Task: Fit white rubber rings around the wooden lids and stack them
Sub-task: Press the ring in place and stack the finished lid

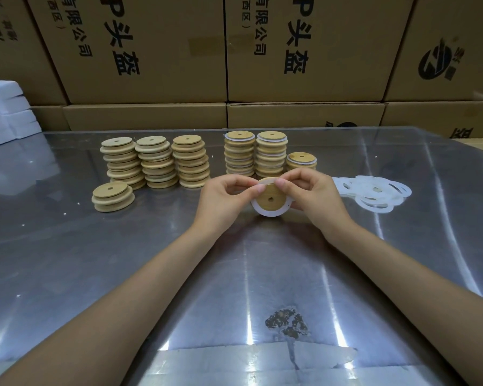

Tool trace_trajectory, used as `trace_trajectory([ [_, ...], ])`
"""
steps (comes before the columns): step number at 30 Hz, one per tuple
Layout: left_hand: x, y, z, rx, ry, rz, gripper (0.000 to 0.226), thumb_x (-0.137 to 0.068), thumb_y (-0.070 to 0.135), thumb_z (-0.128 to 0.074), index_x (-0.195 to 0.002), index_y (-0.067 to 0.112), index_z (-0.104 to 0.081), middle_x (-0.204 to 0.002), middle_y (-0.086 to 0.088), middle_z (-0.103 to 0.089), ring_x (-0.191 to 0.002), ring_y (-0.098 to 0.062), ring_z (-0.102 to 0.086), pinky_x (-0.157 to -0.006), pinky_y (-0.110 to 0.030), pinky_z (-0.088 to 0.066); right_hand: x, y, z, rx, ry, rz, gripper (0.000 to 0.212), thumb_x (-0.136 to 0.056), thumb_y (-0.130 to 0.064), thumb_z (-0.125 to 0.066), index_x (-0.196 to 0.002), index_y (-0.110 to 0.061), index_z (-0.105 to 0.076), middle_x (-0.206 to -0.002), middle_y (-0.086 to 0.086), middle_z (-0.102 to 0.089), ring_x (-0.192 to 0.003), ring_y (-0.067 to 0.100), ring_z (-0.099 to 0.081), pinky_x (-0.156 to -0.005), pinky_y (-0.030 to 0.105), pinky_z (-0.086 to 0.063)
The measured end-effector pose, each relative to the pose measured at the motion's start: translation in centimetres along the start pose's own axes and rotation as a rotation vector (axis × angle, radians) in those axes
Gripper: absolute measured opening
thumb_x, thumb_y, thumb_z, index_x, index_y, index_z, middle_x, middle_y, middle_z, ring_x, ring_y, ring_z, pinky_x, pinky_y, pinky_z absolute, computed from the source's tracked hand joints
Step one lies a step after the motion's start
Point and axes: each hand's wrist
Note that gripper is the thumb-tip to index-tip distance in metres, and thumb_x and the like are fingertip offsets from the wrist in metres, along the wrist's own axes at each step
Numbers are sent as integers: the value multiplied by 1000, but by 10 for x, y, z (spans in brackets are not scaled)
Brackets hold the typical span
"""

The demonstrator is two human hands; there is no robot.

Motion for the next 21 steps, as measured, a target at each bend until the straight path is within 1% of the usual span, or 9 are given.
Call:
trace_trajectory([
  [4,0,0,0,64,-1,99,4,-79,18,-76,-78,17,-72,-80,0,-73,-73,-4,-68,-66,-16,-53,0,-1,-1,-11,17,-33,9,-88,-14,-66,-79,-14,-63,-77,2,-71,-71,7,-68,-62,21,-55],
  [6,1,0,1,103,-7,129,5,-80,17,-74,-77,16,-71,-77,0,-73,-70,-1,-66,-63,-14,-52,1,-2,-2,-7,14,-44,11,-89,-14,-64,-77,-15,-62,-76,2,-70,-72,8,-67,-63,22,-56],
  [8,1,1,2,135,-11,154,5,-81,17,-73,-78,15,-71,-76,0,-72,-69,-1,-66,-64,-14,-52,1,-3,-3,-15,15,-54,12,-89,-14,-64,-77,-15,-61,-76,2,-69,-72,9,-66,-66,24,-55],
  [10,2,3,2,145,-21,173,5,-82,18,-73,-80,14,-70,-78,-1,-71,-71,-3,-65,-66,-15,-53,2,-3,-4,-31,23,-54,13,-89,-13,-64,-77,-14,-61,-74,1,-69,-69,6,-65,-63,20,-54],
  [12,2,3,2,138,-30,186,7,-82,19,-73,-82,12,-70,-81,-4,-72,-75,-6,-66,-70,-19,-54,2,-4,-4,-34,28,-49,13,-89,-13,-65,-77,-14,-61,-73,0,-69,-68,5,-65,-61,19,-54],
  [15,1,4,3,123,-45,192,6,-82,18,-73,-80,14,-69,-85,-7,-72,-79,-10,-66,-76,-24,-55,2,-4,-4,-50,32,-49,12,-87,-13,-66,-76,-15,-62,-73,-2,-71,-70,6,-66,-62,20,-55],
  [16,1,4,3,122,-50,189,6,-81,18,-73,-78,15,-69,-83,-6,-72,-78,-10,-66,-75,-24,-54,2,-4,-3,-57,36,-51,12,-87,-13,-67,-76,-15,-63,-71,-4,-71,-69,5,-67,-61,20,-55],
  [18,1,4,3,116,-58,178,6,-80,18,-74,-76,16,-69,-79,-2,-72,-75,-7,-66,-71,-20,-54,2,-5,-3,-81,37,-58,12,-86,-13,-68,-76,-16,-64,-70,-6,-72,-69,5,-67,-61,19,-55],
  [21,0,4,4,104,-73,169,5,-78,19,-76,-77,18,-71,-76,2,-72,-71,-3,-65,-66,-15,-52,2,-6,-1,-127,15,-92,10,-86,-13,-68,-77,-16,-64,-77,-2,-73,-74,9,-68,-65,22,-55],
])
Point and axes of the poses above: each hand's wrist, its own x-axis away from the middle knuckle, its own z-axis out of the back of the hand, y = z × x
